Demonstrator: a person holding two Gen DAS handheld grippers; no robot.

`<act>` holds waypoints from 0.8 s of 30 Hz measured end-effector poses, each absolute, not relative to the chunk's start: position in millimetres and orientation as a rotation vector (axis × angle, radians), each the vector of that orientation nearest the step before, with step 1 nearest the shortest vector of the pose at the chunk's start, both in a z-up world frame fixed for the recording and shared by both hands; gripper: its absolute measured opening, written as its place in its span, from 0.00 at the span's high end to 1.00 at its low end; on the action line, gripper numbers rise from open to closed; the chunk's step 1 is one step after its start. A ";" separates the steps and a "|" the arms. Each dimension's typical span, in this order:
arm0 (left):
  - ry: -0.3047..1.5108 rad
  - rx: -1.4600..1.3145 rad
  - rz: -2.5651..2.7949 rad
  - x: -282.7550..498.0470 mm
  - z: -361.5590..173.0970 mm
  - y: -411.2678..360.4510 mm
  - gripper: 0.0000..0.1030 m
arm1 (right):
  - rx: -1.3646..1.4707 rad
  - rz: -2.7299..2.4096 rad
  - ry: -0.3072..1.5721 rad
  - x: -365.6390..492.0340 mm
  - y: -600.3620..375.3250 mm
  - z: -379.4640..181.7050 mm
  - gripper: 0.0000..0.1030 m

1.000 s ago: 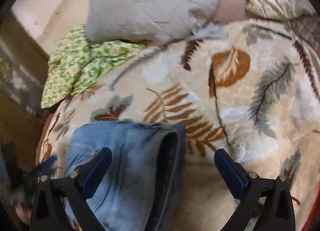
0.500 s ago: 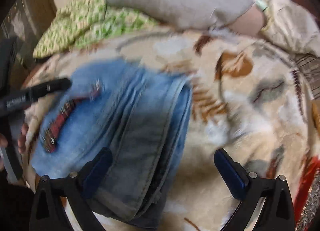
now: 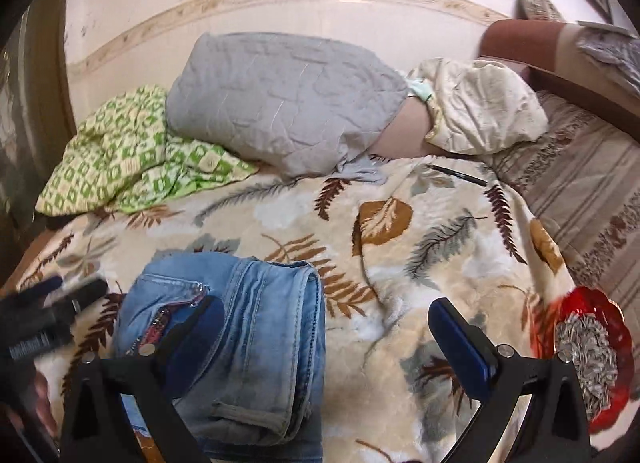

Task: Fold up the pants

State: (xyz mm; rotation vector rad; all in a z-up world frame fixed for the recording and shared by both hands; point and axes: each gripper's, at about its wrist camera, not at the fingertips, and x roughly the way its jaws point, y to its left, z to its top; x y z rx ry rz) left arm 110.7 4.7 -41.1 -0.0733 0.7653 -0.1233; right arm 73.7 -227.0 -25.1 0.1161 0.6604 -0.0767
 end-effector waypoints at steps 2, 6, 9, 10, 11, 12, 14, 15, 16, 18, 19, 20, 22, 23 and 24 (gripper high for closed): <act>0.765 -0.068 -0.120 101.4 -44.7 1.2 0.00 | 0.132 -0.079 0.664 68.1 -227.0 -25.4 0.00; 0.759 -0.075 -0.098 89.7 -48.0 -0.4 0.00 | 0.138 -0.068 0.658 60.4 -223.9 -26.9 0.00; 0.740 -0.093 -0.072 83.9 -46.8 1.7 0.00 | 0.121 -0.069 0.642 55.3 -220.3 -27.2 0.00; 0.726 -0.098 -0.068 81.9 -44.7 2.0 0.00 | 0.113 -0.071 0.643 54.1 -218.9 -27.7 0.00; 0.713 -0.099 -0.070 80.7 -42.5 1.9 0.00 | 0.111 -0.067 0.645 53.3 -218.3 -28.1 0.00; 0.694 -0.093 -0.067 78.6 -38.9 1.1 0.00 | 0.113 -0.064 0.643 51.9 -218.3 -28.1 0.00; 0.642 -0.082 -0.070 73.7 -30.3 -0.4 0.00 | 0.110 -0.066 0.640 50.1 -218.4 -28.2 0.00; 0.622 -0.080 -0.076 72.2 -27.3 -0.6 0.00 | 0.110 -0.068 0.637 49.3 -218.8 -28.1 0.00; 0.613 -0.086 -0.082 71.8 -25.7 -0.1 0.00 | 0.110 -0.066 0.637 49.1 -219.1 -28.6 0.00; 0.613 -0.094 -0.089 72.7 -24.5 1.6 0.00 | 0.109 -0.067 0.641 49.6 -219.4 -29.8 0.00; 0.617 -0.091 -0.084 73.6 -25.0 2.2 0.00 | 0.110 -0.067 0.645 50.0 -219.3 -31.3 0.00; 0.628 -0.085 -0.079 75.7 -26.0 2.6 0.00 | 0.108 -0.064 0.651 50.8 -219.2 -32.7 0.00; 0.650 -0.066 -0.061 78.4 -28.3 3.1 0.00 | 0.098 -0.064 0.667 53.0 -217.9 -36.4 0.00; 0.659 -0.056 -0.051 78.7 -30.0 3.4 0.00 | 0.094 -0.060 0.676 54.5 -216.9 -38.8 0.00; 0.666 -0.050 -0.048 79.1 -30.9 4.0 0.00 | 0.089 -0.057 0.684 55.9 -216.2 -40.9 0.00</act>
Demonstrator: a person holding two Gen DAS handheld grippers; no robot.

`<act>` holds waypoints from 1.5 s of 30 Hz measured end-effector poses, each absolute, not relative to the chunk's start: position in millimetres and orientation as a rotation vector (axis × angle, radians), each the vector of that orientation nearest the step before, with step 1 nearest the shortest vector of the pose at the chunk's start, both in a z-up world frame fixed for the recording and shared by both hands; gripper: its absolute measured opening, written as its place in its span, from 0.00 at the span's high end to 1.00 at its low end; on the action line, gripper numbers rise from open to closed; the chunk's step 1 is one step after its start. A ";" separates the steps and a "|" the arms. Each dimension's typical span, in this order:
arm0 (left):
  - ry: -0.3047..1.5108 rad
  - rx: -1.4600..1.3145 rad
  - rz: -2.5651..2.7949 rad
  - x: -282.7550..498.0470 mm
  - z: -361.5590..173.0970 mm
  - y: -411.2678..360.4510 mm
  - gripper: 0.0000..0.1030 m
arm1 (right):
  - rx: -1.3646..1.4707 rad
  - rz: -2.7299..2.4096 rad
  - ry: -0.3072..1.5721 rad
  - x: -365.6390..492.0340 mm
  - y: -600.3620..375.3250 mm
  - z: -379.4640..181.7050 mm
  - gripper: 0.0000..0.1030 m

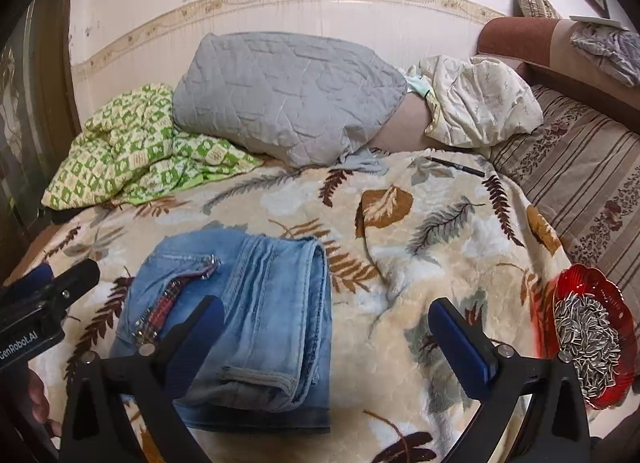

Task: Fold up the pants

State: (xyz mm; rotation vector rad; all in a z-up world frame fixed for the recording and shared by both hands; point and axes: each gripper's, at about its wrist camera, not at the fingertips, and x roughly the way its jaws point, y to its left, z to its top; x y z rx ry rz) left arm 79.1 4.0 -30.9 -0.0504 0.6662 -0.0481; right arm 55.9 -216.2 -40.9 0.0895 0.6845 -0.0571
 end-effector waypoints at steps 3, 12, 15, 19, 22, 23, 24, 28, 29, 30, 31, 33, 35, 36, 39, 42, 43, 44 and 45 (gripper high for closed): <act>0.684 -0.038 -0.038 78.7 -35.5 6.0 0.00 | 0.089 -0.054 0.694 57.9 -216.6 -43.8 0.00; 0.711 -0.013 -0.001 75.8 -38.3 1.9 0.00 | 0.089 -0.057 0.679 58.3 -218.1 -36.3 0.00; 0.709 -0.008 -0.002 70.4 -37.3 -1.2 0.00 | 0.083 -0.051 0.691 59.1 -217.0 -37.2 0.00; 0.721 -0.019 -0.001 69.8 -39.1 0.2 0.00 | 0.076 -0.044 0.695 57.8 -215.9 -39.2 0.00; 0.715 -0.018 0.015 70.7 -38.7 2.7 0.00 | 0.081 -0.047 0.695 57.8 -217.5 -39.9 0.00; 0.715 -0.014 0.015 70.7 -38.6 2.7 0.00 | 0.083 -0.049 0.696 58.0 -217.6 -40.3 0.00; 0.716 -0.010 0.016 70.9 -38.6 3.1 0.00 | 0.083 -0.050 0.698 58.2 -217.8 -40.7 0.00; 0.723 -0.003 0.036 72.8 -39.3 7.3 0.00 | 0.083 -0.051 0.700 58.4 -217.7 -41.7 0.00; 0.724 -0.005 0.038 73.3 -39.3 8.8 0.00 | 0.084 -0.051 0.700 58.4 -217.8 -41.9 0.00; 0.726 -0.007 0.040 73.6 -39.3 9.6 0.00 | 0.084 -0.051 0.700 58.6 -218.0 -41.7 0.00; 0.728 -0.009 0.039 73.8 -39.3 10.3 0.00 | 0.085 -0.051 0.699 58.5 -218.2 -41.6 0.00; 0.730 -0.014 0.037 74.3 -39.8 11.0 0.00 | 0.086 -0.051 0.697 58.3 -218.5 -41.2 0.00; 0.728 -0.010 0.036 74.0 -39.7 10.1 0.00 | 0.086 -0.051 0.698 58.2 -218.8 -41.3 0.00; 0.725 -0.010 0.033 73.7 -39.4 9.7 0.00 | 0.086 -0.053 0.698 57.8 -218.7 -41.1 0.00; 0.722 -0.011 0.032 73.1 -39.2 9.2 0.00 | 0.087 -0.053 0.702 57.8 -219.0 -40.8 0.00; 0.718 -0.011 0.032 73.1 -38.6 8.8 0.00 | 0.080 -0.054 0.703 57.4 -218.1 -40.5 0.00; 0.715 -0.010 0.030 72.9 -38.2 8.7 0.00 | 0.079 -0.053 0.704 57.5 -217.8 -40.7 0.00; 0.712 -0.010 0.029 72.9 -37.7 8.8 0.00 | 0.078 -0.053 0.704 57.5 -217.4 -40.8 0.00; 0.709 -0.011 0.026 72.6 -37.4 8.8 0.00 | 0.077 -0.052 0.706 57.6 -217.1 -41.0 0.00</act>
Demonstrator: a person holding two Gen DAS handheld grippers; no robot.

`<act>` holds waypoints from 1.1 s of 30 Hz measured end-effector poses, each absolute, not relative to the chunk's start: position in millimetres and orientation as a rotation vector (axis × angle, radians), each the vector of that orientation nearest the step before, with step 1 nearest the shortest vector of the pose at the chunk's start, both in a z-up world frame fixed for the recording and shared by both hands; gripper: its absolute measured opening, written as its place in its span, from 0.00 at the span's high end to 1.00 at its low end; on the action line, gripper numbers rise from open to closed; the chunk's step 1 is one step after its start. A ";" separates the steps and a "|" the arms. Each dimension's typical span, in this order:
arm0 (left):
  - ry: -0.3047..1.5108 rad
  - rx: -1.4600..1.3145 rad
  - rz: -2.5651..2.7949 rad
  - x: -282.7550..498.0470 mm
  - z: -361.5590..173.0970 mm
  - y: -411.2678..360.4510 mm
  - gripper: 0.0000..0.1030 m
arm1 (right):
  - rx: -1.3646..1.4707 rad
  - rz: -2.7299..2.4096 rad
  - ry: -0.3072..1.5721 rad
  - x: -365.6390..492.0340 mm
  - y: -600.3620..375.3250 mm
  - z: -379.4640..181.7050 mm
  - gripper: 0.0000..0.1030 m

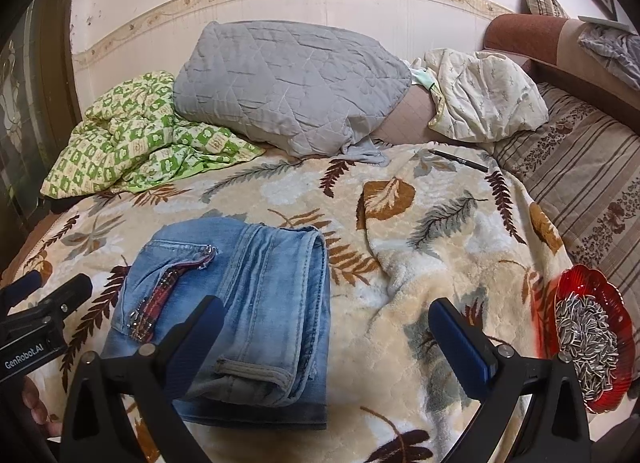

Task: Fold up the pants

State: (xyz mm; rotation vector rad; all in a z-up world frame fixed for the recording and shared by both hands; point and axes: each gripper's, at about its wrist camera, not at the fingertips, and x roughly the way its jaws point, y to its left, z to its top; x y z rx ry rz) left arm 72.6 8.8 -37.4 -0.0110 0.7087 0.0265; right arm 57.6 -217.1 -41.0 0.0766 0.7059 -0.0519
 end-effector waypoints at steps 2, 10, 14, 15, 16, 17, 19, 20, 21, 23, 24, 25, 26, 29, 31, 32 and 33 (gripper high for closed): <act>0.703 -0.009 0.025 72.9 -36.5 9.0 0.00 | 0.074 -0.052 0.710 57.8 -216.5 -41.4 0.00; 0.694 0.000 0.023 72.6 -35.7 7.5 0.00 | 0.082 -0.060 0.707 57.1 -219.0 -40.6 0.00; 0.694 0.000 0.023 72.3 -35.7 6.8 0.00 | 0.083 -0.060 0.707 57.0 -218.8 -40.0 0.00; 0.694 0.001 0.024 72.4 -35.6 6.8 0.00 | 0.083 -0.059 0.711 57.5 -218.5 -40.2 0.00; 0.694 0.001 0.025 72.5 -35.7 6.9 0.00 | 0.083 -0.059 0.711 57.4 -218.9 -40.1 0.00; 0.694 0.001 0.024 72.4 -35.7 6.8 0.00 | 0.083 -0.059 0.711 57.4 -218.8 -40.1 0.00; 0.694 0.001 0.025 72.5 -35.7 7.1 0.00 | 0.084 -0.058 0.710 57.3 -218.9 -40.2 0.00; 0.695 0.002 0.025 72.6 -35.8 7.3 0.00 | 0.085 -0.059 0.709 57.2 -219.2 -40.5 0.00; 0.697 0.003 0.025 72.7 -35.8 7.2 0.00 | 0.084 -0.059 0.709 57.2 -219.2 -40.7 0.00; 0.697 0.004 0.025 72.7 -36.1 7.5 0.00 | 0.083 -0.057 0.712 57.3 -219.3 -41.0 0.00; 0.697 0.003 0.025 72.7 -36.1 7.5 0.00 | 0.083 -0.057 0.712 57.4 -219.4 -41.1 0.00; 0.697 0.003 0.025 72.6 -35.9 7.7 0.00 | 0.083 -0.056 0.713 57.5 -219.3 -41.2 0.00; 0.696 0.002 0.025 72.5 -36.0 7.5 0.00 | 0.083 -0.057 0.713 57.5 -219.1 -41.2 0.00; 0.697 0.002 0.026 72.7 -35.8 7.2 0.00 | 0.083 -0.057 0.713 57.7 -218.8 -41.0 0.00; 0.699 0.001 0.024 72.6 -36.2 7.8 0.00 | 0.083 -0.056 0.714 57.7 -218.7 -41.1 0.00; 0.698 0.001 0.024 72.5 -36.3 7.9 0.00 | 0.082 -0.056 0.714 57.7 -218.6 -41.1 0.00; 0.699 0.002 0.024 72.7 -36.3 7.6 0.00 | 0.081 -0.057 0.714 57.6 -218.2 -41.0 0.00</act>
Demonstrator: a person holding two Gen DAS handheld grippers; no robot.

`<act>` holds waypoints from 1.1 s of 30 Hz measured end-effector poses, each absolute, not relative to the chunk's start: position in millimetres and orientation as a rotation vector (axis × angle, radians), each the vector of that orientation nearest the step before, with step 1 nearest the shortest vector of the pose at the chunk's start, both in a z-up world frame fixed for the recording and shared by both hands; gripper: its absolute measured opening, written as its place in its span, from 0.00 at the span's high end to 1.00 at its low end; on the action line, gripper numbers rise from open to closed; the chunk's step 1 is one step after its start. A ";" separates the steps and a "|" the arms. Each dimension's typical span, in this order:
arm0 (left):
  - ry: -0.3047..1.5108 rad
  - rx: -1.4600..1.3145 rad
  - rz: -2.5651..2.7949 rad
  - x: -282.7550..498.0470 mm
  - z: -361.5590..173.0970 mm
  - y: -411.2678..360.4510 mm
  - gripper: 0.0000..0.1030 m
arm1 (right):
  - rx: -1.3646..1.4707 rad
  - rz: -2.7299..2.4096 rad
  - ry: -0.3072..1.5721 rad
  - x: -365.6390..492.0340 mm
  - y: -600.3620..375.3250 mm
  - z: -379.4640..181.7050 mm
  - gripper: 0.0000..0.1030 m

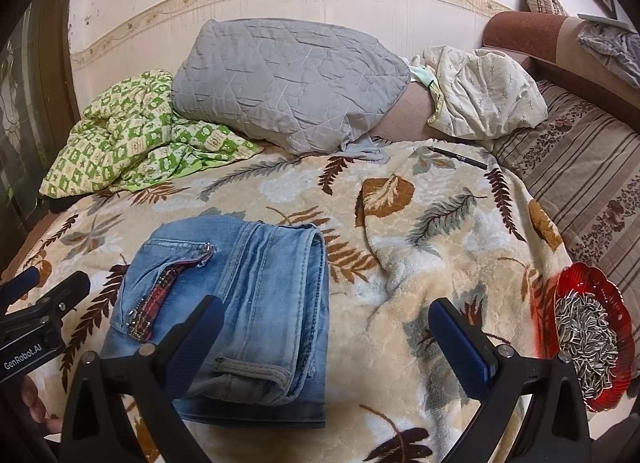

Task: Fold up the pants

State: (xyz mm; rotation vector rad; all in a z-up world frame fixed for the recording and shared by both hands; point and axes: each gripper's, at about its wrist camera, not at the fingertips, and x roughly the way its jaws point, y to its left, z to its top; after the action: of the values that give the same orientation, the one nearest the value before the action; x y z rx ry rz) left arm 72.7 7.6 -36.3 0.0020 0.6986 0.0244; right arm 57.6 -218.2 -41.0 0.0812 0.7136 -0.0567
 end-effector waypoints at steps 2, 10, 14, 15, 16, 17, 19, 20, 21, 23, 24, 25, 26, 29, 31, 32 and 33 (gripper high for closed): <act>0.700 0.001 0.022 72.7 -36.7 7.8 0.00 | 0.082 -0.057 0.713 57.6 -218.2 -41.0 0.00; 0.705 0.000 0.017 73.1 -37.9 8.2 0.00 | 0.082 -0.057 0.713 57.3 -218.0 -40.9 0.00; 0.706 0.000 0.017 72.8 -37.9 8.5 0.00 | 0.082 -0.058 0.714 57.3 -217.9 -40.8 0.00; 0.705 0.000 0.017 73.0 -37.8 8.6 0.00 | 0.082 -0.057 0.714 57.4 -217.8 -40.9 0.00; 0.705 0.000 0.017 72.7 -37.9 8.7 0.00 | 0.081 -0.057 0.713 57.2 -217.8 -40.8 0.00; 0.706 0.002 0.017 73.1 -37.8 8.8 0.00 | 0.081 -0.058 0.713 57.1 -217.7 -40.7 0.00; 0.706 0.001 0.016 73.1 -37.7 8.8 0.00 | 0.082 -0.057 0.714 57.0 -217.7 -40.7 0.00; 0.706 0.001 0.016 73.2 -37.7 8.7 0.00 | 0.081 -0.056 0.713 57.0 -217.7 -40.6 0.00; 0.706 0.001 0.017 73.1 -37.7 8.7 0.00 | 0.080 -0.056 0.713 57.1 -217.3 -40.3 0.00; 0.706 0.001 0.017 73.1 -37.7 8.6 0.00 | 0.081 -0.057 0.713 56.9 -217.3 -40.4 0.00; 0.706 0.001 0.012 72.8 -37.7 8.7 0.00 | 0.081 -0.057 0.714 57.0 -217.3 -40.4 0.00; 0.705 0.001 0.009 72.9 -37.6 8.8 0.00 | 0.080 -0.056 0.714 57.0 -217.2 -40.4 0.00; 0.703 0.002 0.008 72.7 -37.3 9.2 0.00 | 0.080 -0.057 0.713 56.9 -217.3 -40.4 0.00; 0.703 0.002 0.009 72.7 -36.5 9.7 0.00 | 0.081 -0.056 0.714 56.9 -217.3 -40.5 0.00; 0.704 0.002 0.009 72.7 -36.6 9.9 0.00 | 0.080 -0.057 0.713 56.9 -217.3 -40.5 0.00; 0.705 0.002 0.010 72.8 -36.1 9.4 0.00 | 0.081 -0.057 0.713 56.9 -217.2 -40.5 0.00; 0.705 0.002 0.010 72.7 -36.0 9.6 0.00 | 0.081 -0.057 0.714 56.9 -217.2 -40.5 0.00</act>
State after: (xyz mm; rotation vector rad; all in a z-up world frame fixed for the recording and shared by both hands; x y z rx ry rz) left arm 72.7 9.6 -36.0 0.0025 0.7045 0.0104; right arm 56.9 -217.2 -40.5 0.0808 0.7136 -0.0566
